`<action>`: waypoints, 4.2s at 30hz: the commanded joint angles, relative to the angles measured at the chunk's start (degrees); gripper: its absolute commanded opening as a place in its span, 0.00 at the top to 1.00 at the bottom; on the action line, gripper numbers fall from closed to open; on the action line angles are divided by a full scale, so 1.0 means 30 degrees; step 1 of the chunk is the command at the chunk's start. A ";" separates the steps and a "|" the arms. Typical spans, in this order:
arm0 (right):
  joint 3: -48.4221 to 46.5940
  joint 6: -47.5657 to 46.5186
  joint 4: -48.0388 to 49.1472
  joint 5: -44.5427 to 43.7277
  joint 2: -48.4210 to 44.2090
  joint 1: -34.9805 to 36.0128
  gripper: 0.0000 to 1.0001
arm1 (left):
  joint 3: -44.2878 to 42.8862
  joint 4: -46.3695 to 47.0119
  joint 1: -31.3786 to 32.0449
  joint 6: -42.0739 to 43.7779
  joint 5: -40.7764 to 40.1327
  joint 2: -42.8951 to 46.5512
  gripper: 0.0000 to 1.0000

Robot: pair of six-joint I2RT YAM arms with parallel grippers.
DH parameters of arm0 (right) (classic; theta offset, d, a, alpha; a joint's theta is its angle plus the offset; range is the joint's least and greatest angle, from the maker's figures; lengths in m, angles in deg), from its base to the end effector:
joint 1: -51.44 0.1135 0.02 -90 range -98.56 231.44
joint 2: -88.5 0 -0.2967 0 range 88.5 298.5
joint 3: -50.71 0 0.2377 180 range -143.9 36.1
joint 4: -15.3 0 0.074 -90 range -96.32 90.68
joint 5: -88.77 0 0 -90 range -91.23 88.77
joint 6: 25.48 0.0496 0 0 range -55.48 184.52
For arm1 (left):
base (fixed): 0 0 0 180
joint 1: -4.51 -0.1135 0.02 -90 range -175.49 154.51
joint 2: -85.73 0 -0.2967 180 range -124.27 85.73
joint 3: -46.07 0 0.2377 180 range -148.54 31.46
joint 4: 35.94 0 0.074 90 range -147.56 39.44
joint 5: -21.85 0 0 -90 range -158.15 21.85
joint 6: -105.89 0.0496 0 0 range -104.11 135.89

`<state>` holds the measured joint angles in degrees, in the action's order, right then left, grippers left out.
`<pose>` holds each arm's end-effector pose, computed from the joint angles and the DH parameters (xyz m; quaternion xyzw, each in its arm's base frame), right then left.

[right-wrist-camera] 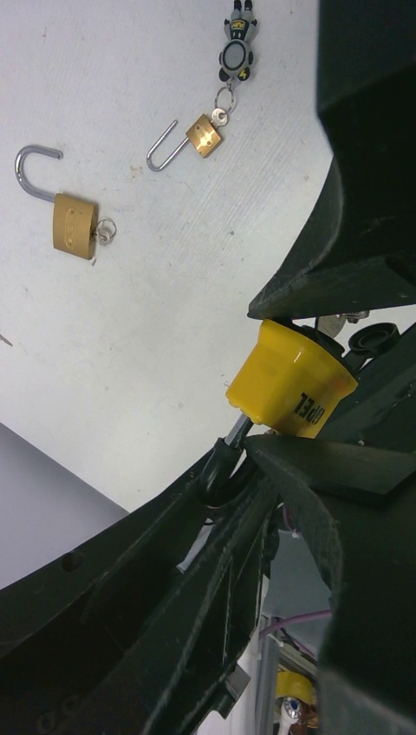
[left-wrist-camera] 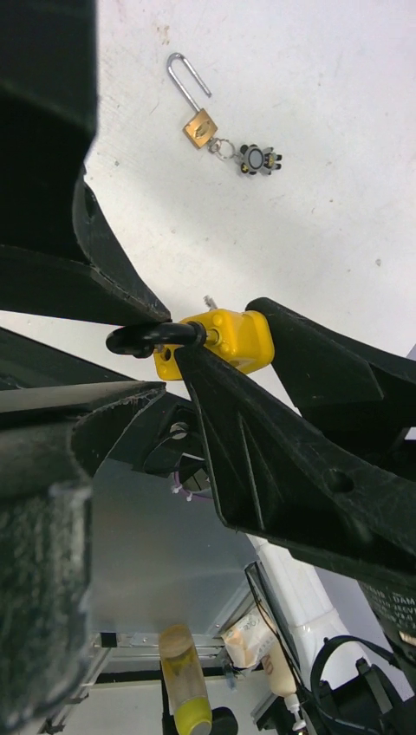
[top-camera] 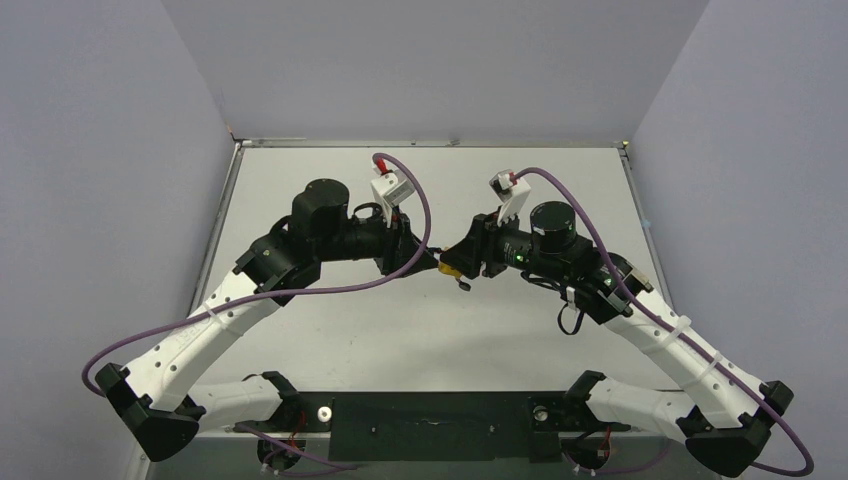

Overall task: Lock with the key
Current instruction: Lock the lock.

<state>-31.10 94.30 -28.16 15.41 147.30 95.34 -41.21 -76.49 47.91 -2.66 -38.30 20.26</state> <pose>0.1335 0.1482 0.4177 -0.1818 0.7964 0.4335 0.3804 0.1489 -0.1748 0.4341 0.3155 0.7347 -0.4692 0.3749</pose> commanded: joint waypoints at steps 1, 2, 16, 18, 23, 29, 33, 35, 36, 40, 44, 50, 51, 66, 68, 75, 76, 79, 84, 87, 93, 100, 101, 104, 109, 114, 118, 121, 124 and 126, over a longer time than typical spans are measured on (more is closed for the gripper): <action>-0.0956 -0.0595 0.0599 0.0915 -0.0646 -0.0106 1.00 | -0.1412 -0.0069 -0.0261 0.1157 0.0781 0.0459 0.72; -0.0997 -0.0650 0.0387 0.0946 -0.0661 -0.0103 1.00 | -0.1471 -0.0075 -0.0288 0.1220 0.0930 0.0448 0.72; -0.1468 -0.0712 0.0092 0.0552 -0.0997 -0.0078 1.00 | -0.2552 -0.2289 -0.0353 0.1576 0.1495 -0.0868 0.72; -0.1483 -0.0737 0.0096 0.0547 -0.0973 -0.0093 1.00 | -0.2530 -0.2361 -0.0412 0.1424 0.1461 -0.1139 0.71; -0.1493 -0.0772 0.0092 0.0627 -0.0886 -0.0076 1.00 | -0.2443 -0.1815 -0.0522 0.0871 0.1959 -0.1334 0.71; -0.1398 -0.0863 0.0096 0.0548 -0.0768 -0.0053 1.00 | -0.2174 -0.0584 -0.0675 -0.0049 0.2830 -0.1303 0.72; -0.1423 -0.0916 0.0092 0.0518 -0.0691 0.0002 1.00 | -0.2014 -0.0333 -0.0688 -0.0275 0.3155 -0.1412 0.74; -0.1434 -0.0941 0.0107 0.0469 -0.0663 -0.0012 1.00 | -0.1961 -0.0282 -0.0684 -0.0312 0.3265 -0.1445 0.77; -0.1422 -0.0949 0.0096 0.0424 -0.0655 0.0001 1.00 | -0.1924 -0.0311 -0.0675 -0.0320 0.3250 -0.1441 0.78; -0.1487 -0.0953 0.0096 0.0348 -0.0597 0.0008 1.00 | -0.1828 -0.0519 -0.0710 -0.0292 0.3238 -0.1510 0.89; -0.1559 -0.0959 0.0162 0.0073 -0.0545 0.0007 0.96 | -0.1755 -0.0759 -0.0700 -0.0301 0.2575 -0.1570 1.00; -0.1472 -0.1166 0.0696 -0.1281 -0.0452 0.0005 0.19 | -0.1239 0.0685 -0.1217 -0.1406 -0.0119 -0.0611 1.00; -0.1417 -0.1218 0.0865 -0.1500 -0.0461 0.0005 0.17 | -0.1194 0.1081 -0.1294 -0.1567 -0.0621 -0.0242 1.00; -0.0673 0.0135 0.1933 -0.7739 0.0490 -0.4079 0.09 | -0.3044 -0.0352 -0.1926 -0.0232 -0.5225 0.1363 1.00; -0.1369 0.0420 0.1219 -0.7825 0.1022 -0.4129 0.09 | -0.3566 -0.0848 -0.1912 0.0008 -0.5180 0.1289 1.00; 0.0656 0.0735 0.5071 -0.3420 -0.0357 -0.3730 0.08 | -0.4671 -0.1422 -0.2041 0.0019 -0.2988 0.1415 1.00; 0.1539 0.0781 0.6625 -0.2240 -0.0765 -0.3726 0.08 | -0.4960 -0.1431 -0.2086 -0.0054 -0.2085 0.1392 1.00; 0.2160 0.0480 0.8398 0.0582 -0.1965 -0.3782 0.08 | -0.5327 -0.1097 -0.2472 -0.0353 0.0588 0.1361 1.00; 0.2309 0.0778 1.1311 0.4961 -0.2316 -0.3808 0.12 | -0.5105 0.1835 -0.3160 -0.2319 0.4315 0.1509 1.00; 0.1969 0.0931 1.1812 0.6760 -0.2341 -0.3870 0.17 | -0.4951 0.3424 -0.3379 -0.3248 0.5860 0.1418 1.00; 0.1522 0.1977 1.3366 0.9182 -0.2167 -0.3840 0.21 | -0.4158 0.7418 -0.3984 -0.6559 0.7921 0.1225 1.00; 0.1043 0.3092 1.4472 0.9641 -0.2528 -0.3844 0.22 | -0.4173 0.8668 -0.4095 -0.7969 0.8425 0.0736 1.00; 0.0947 0.3131 1.4512 0.9649 -0.2583 -0.3833 0.22 | -0.4154 0.8980 -0.4095 -0.8086 0.8452 0.0680 1.00; 0.0857 0.3496 1.4807 0.9831 -0.2686 -0.3720 0.22 | -0.4086 0.9240 -0.4098 -0.8269 0.8542 0.0574 1.00; 0.0697 0.3095 1.4503 0.9800 -0.2437 -0.3141 0.23 | -0.3976 0.9545 -0.4138 -0.8579 0.8672 0.0487 1.00; -0.0028 0.1207 1.2606 0.8520 -0.1960 -0.1827 0.23 | -0.3623 1.0159 -0.4124 -0.9083 0.8890 0.0353 1.00; -0.0381 0.0702 1.2263 0.7952 -0.1576 -0.1297 0.25 | -0.3394 1.0294 -0.4124 -0.9174 0.8919 0.0357 1.00; -0.0389 0.0604 1.2201 0.7523 -0.1513 -0.1271 0.29 | -0.3330 1.0211 -0.4124 -0.9124 0.8918 0.0409 1.00; -0.0585 0.0564 1.1991 0.7484 -0.1353 -0.1248 0.37 | -0.3316 1.0220 -0.4178 -0.9099 0.8919 0.0441 1.00; -0.0641 0.0562 1.1914 0.7401 -0.1277 -0.1219 0.43 | -0.3296 1.0178 -0.4204 -0.9080 0.8937 0.0431 1.00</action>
<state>-30.16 97.56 6.79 39.19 143.06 91.28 -50.41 -51.16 35.82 -29.24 -11.86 20.87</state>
